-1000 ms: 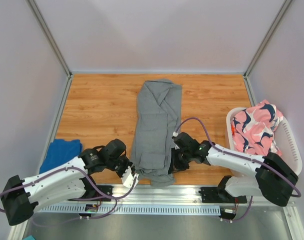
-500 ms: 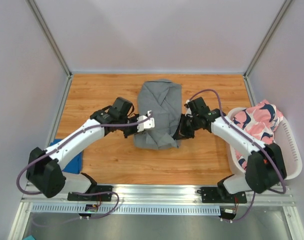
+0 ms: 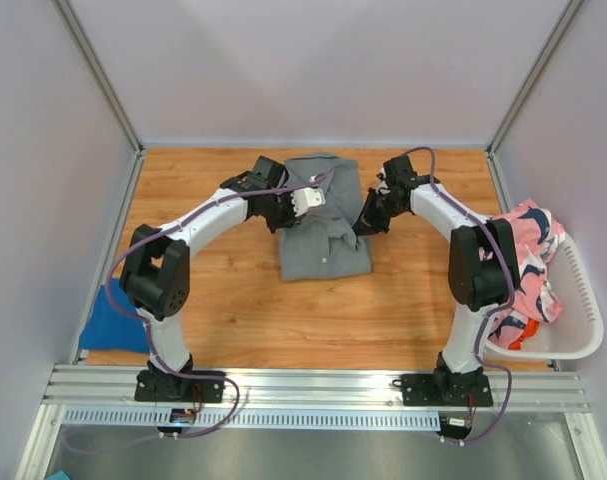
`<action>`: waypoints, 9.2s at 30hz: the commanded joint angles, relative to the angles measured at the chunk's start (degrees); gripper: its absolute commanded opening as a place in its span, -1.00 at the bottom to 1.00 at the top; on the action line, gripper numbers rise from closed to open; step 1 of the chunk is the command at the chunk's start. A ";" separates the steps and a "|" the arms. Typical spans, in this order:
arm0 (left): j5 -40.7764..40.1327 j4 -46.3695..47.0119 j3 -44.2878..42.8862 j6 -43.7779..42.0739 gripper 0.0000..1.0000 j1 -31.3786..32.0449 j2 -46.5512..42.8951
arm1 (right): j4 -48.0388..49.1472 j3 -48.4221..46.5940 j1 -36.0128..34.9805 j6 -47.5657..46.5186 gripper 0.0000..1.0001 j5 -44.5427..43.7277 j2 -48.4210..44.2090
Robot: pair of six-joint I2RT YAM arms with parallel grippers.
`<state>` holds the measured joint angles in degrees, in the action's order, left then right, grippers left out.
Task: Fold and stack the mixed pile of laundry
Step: Fold the shirt.
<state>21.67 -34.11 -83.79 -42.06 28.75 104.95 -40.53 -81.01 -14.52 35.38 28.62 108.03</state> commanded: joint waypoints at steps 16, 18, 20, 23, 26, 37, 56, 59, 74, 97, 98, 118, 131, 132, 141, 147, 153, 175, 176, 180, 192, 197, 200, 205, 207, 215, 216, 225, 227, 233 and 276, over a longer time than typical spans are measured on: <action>-13.40 2.82 -14.56 14.09 0.05 -2.91 11.70 | -4.63 -19.00 6.09 -6.09 -0.09 -17.45 5.18; -17.08 2.30 -14.91 15.69 0.12 -3.44 10.81 | -6.74 -20.41 5.12 -8.12 -0.08 -21.82 2.90; -19.90 0.28 -16.40 17.27 0.09 -3.53 9.84 | -7.54 -19.54 3.11 -10.75 -0.08 -25.00 -0.25; -17.83 -5.69 -17.73 19.64 -0.06 -3.44 6.86 | -7.72 -14.28 0.38 -12.61 -0.09 -26.61 -4.13; -8.70 -8.95 -15.27 20.27 -0.17 -1.69 2.47 | -0.55 -4.18 -0.85 -10.78 -0.14 -16.26 -10.27; -1.96 -3.96 -8.76 30.81 -0.37 2.36 6.84 | 7.67 -7.37 -3.76 -7.60 -0.80 -4.27 5.33; -10.95 -0.33 -11.20 28.52 -0.20 1.57 10.81 | 3.53 -21.67 0.81 -9.70 -0.56 -22.55 11.53; -8.94 -3.24 -12.36 32.02 -0.09 -0.01 8.10 | 5.81 -14.90 0.55 -10.94 -0.30 -21.60 6.43; -6.90 -1.05 -7.96 43.12 0.10 -6.43 12.91 | 8.72 -0.90 -2.79 -11.03 -0.13 -20.09 5.61; -3.03 9.59 -5.15 42.94 -1.00 -6.08 9.13 | 9.42 5.43 -0.77 -7.25 -0.99 -22.47 -3.98; -3.39 9.41 -5.42 42.77 -1.00 -6.08 9.74 | 9.51 5.17 -0.33 -7.34 -0.99 -22.21 -3.27; -3.47 -9.39 -7.73 11.86 0.38 4.44 0.89 | -2.44 0.74 1.25 -8.14 0.28 -33.01 -6.49; -28.60 10.01 17.24 -9.53 0.50 20.90 -3.70 | 10.89 24.40 -1.91 11.11 0.21 -26.34 -19.61; -28.53 10.55 17.95 -9.62 0.50 21.25 -3.52 | 11.61 25.02 -2.17 12.08 0.21 -26.42 -19.35; -30.72 20.55 24.99 -4.96 0.36 22.84 -2.03 | 18.82 29.34 -3.40 19.03 0.21 -26.59 -13.03; -32.22 27.07 28.15 -4.17 -0.10 22.84 -0.89 | 19.09 30.82 -3.41 19.99 0.05 -30.63 -12.23; -33.01 26.39 29.12 -2.94 -0.79 22.66 -0.97 | 19.35 32.32 -3.41 20.18 -0.71 -29.77 -13.10; 6.97 -36.71 14.01 3.40 -1.00 19.59 -24.34 | -26.33 31.27 -23.08 12.24 -0.99 -22.21 -43.95; 9.94 -38.30 13.92 2.96 -1.00 19.59 -26.26 | -29.40 30.66 -24.14 13.04 -0.99 -21.68 -44.74; 14.71 -41.57 14.62 4.36 -1.00 18.19 -29.62 | -32.85 24.96 -25.47 15.16 -0.99 -18.34 -48.00; 23.06 -30.59 12.33 10.75 -1.00 -8.44 -23.48 | -27.58 0.35 -18.88 -0.11 -0.99 -17.46 -21.39; 23.68 -23.12 12.86 16.04 -1.00 -17.75 -18.47 | -26.36 -13.19 -15.80 -2.42 -0.99 -16.23 -7.23; 24.56 -19.17 11.99 19.03 -1.00 -21.44 -15.31 | -24.07 -15.22 -14.14 -1.19 -0.99 -15.18 -3.19; 25.61 -12.49 9.79 22.89 -1.00 -24.79 -9.60 | -16.43 -15.75 -11.41 4.16 -0.95 -15.26 0.16; 25.35 -12.12 8.04 23.25 -1.00 -25.50 -5.66 | -13.53 -17.77 -11.05 5.14 -0.53 -15.09 3.06; 23.07 -8.00 0.14 26.67 -0.53 -26.20 5.35 | -5.46 -20.24 -10.88 5.41 -0.19 -20.88 6.85; 22.80 -7.21 -1.01 26.94 -0.47 -26.20 7.10 | -4.39 -18.58 -10.88 5.41 -0.19 -21.84 5.45; 16.83 -5.18 -8.50 29.76 -0.01 -26.03 10.37 | 18.81 3.12 -13.51 2.60 0.14 -23.52 -9.41; 17.08 -6.57 -8.23 29.24 0.01 -26.29 9.76 | 19.53 4.02 -13.25 2.33 0.20 -21.87 -8.37; 24.29 -7.48 -3.85 27.74 0.42 -27.26 7.21 | 26.99 4.72 -12.37 1.54 0.22 -13.95 -1.34; 9.36 3.01 -15.78 48.48 -0.59 -21.11 20.99 | 32.54 8.60 -4.20 8.93 -0.39 -25.28 3.93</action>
<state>39.40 -28.97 -94.87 5.87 8.43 124.33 -6.07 -68.51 -20.03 46.76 6.31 109.65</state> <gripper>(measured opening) 0.148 0.222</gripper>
